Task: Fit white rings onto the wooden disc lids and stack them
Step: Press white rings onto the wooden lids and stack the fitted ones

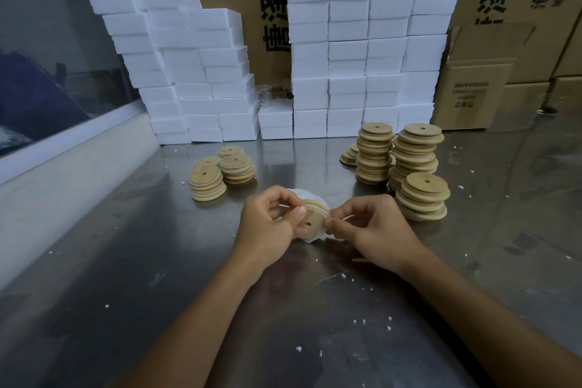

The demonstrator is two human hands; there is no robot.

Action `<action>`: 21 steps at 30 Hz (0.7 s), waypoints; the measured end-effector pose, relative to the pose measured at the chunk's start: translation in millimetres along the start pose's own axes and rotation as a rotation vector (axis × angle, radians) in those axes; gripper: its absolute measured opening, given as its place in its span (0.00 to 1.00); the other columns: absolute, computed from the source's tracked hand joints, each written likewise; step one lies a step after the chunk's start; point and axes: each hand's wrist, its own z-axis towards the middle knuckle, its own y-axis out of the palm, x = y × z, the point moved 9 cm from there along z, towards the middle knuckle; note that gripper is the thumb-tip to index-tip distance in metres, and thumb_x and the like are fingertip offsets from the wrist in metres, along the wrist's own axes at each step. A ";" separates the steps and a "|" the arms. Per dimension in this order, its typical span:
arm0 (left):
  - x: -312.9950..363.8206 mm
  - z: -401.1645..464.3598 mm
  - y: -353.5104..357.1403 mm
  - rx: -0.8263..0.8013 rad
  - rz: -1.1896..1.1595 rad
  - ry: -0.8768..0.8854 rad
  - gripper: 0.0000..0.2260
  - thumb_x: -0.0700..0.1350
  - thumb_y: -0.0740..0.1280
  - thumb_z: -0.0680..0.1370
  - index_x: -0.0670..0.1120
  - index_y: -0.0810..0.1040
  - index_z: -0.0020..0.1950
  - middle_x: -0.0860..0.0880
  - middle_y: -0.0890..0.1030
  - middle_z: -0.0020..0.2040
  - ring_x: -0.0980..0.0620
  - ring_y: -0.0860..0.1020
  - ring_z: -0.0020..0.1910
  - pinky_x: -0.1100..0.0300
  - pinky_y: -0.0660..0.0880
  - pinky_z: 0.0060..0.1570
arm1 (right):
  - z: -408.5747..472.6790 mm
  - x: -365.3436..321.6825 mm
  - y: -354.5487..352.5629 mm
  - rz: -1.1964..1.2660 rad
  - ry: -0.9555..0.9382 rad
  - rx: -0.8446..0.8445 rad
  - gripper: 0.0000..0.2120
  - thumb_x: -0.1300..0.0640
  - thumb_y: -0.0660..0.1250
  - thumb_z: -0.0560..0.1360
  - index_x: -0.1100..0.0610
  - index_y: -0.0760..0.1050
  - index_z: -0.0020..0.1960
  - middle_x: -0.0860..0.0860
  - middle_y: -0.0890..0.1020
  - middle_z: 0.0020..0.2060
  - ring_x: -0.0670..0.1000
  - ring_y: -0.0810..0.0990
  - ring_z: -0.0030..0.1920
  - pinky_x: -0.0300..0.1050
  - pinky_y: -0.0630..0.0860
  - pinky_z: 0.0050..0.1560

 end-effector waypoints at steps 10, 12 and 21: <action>-7.7 -2.3 0.4 -0.005 -0.118 -0.120 0.09 0.30 0.69 0.75 0.41 0.78 0.39 0.41 0.82 0.44 0.47 0.84 0.41 0.56 0.82 0.37 | 0.5 3.3 -1.2 0.075 0.047 -0.069 0.01 0.62 0.76 0.72 0.59 0.85 0.42 0.53 0.87 0.36 0.50 0.85 0.37 0.42 0.82 0.41; -14.3 -2.8 -0.3 0.019 -0.217 -0.189 0.08 0.29 0.68 0.75 0.40 0.77 0.38 0.41 0.81 0.43 0.47 0.83 0.39 0.57 0.82 0.37 | -0.5 2.0 0.8 0.070 0.028 -0.052 0.03 0.60 0.75 0.73 0.59 0.84 0.44 0.54 0.87 0.38 0.52 0.86 0.40 0.46 0.84 0.44; -18.0 -4.4 6.8 -0.005 -0.322 -0.220 0.08 0.30 0.67 0.76 0.40 0.76 0.39 0.41 0.80 0.43 0.50 0.83 0.40 0.56 0.81 0.37 | -3.8 -6.8 -4.3 -0.014 -0.051 0.041 0.01 0.62 0.74 0.74 0.59 0.84 0.45 0.51 0.87 0.39 0.47 0.85 0.39 0.47 0.83 0.44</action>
